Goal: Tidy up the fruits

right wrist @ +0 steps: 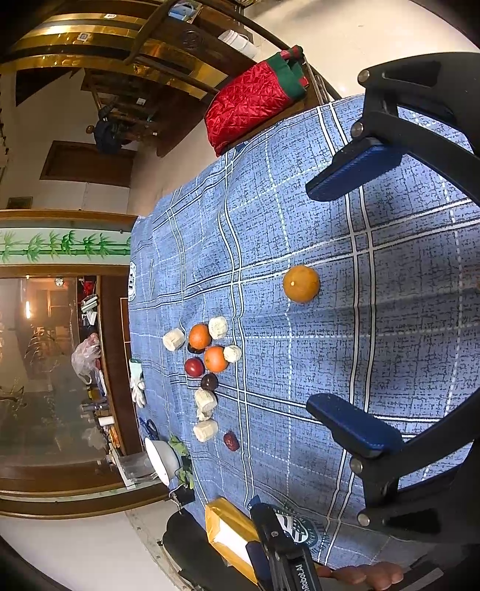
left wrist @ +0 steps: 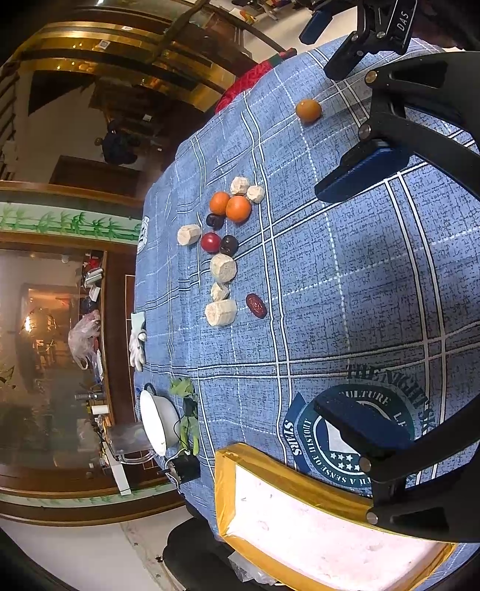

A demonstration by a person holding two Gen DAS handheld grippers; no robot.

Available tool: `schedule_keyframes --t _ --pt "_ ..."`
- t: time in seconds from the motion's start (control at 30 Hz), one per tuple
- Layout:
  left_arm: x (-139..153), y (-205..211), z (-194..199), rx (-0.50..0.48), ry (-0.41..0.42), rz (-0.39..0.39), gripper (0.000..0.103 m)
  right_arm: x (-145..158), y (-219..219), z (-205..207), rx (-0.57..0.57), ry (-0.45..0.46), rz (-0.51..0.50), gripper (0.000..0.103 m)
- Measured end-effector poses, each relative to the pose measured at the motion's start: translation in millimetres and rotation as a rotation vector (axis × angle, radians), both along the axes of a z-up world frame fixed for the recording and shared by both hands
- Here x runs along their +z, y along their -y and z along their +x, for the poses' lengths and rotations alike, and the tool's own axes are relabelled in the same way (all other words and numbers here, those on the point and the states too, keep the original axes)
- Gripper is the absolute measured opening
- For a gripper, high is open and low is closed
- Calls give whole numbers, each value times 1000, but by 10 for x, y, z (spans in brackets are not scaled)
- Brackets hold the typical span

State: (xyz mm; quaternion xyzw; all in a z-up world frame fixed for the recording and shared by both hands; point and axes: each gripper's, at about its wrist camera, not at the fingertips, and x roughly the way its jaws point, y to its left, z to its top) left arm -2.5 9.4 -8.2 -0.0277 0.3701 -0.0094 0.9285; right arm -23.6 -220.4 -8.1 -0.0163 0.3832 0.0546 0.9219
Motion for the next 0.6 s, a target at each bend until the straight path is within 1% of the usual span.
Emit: schedule_keyframes --t 0.6 --pt "-18 -27 -32 8 -2 -5 103 0 -31 -38 8 5 -2 103"
